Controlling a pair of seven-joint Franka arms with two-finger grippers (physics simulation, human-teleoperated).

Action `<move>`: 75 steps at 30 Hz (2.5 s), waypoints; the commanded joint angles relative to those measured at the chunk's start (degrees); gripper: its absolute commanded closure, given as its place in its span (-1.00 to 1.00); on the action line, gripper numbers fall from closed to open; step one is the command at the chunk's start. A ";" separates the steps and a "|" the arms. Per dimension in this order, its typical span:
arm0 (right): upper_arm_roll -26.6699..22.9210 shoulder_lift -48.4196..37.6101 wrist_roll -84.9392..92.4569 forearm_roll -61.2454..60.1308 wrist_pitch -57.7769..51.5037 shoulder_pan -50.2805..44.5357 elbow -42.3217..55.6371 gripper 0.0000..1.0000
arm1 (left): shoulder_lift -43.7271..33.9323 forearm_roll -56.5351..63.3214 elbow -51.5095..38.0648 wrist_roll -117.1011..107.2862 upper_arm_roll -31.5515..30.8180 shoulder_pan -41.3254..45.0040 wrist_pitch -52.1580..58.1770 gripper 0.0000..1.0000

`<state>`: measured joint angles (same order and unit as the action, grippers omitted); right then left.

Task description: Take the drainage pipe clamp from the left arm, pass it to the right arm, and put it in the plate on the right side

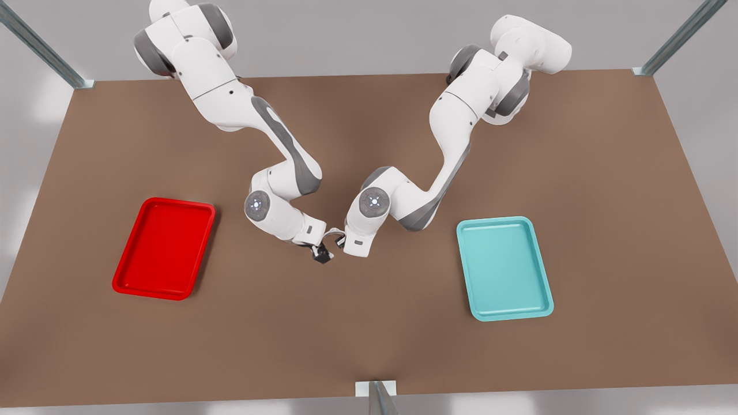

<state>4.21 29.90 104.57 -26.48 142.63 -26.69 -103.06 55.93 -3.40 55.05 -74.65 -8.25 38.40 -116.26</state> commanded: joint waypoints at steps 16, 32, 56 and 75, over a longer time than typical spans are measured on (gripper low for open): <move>0.01 0.25 3.01 -0.59 -0.16 -0.20 0.84 0.57 | -0.82 -1.44 -0.03 -2.61 -0.10 -0.44 1.47 -1.00; -0.43 0.43 3.10 -0.41 -0.07 0.68 1.28 0.57 | -18.75 5.24 -0.12 50.56 -0.63 -27.68 42.69 -1.00; -31.28 -5.99 7.23 10.84 2.21 12.63 -16.47 0.57 | -38.17 3.92 22.91 78.69 5.53 -29.88 43.75 -1.00; -30.84 -3.88 7.05 9.34 1.86 13.77 -20.61 -1.00 | -38.17 3.84 22.91 78.69 5.53 -29.79 43.75 -1.00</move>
<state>-26.63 26.09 111.40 -17.68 145.40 -12.91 -123.65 17.82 0.48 77.98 -2.64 -2.72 8.61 -72.55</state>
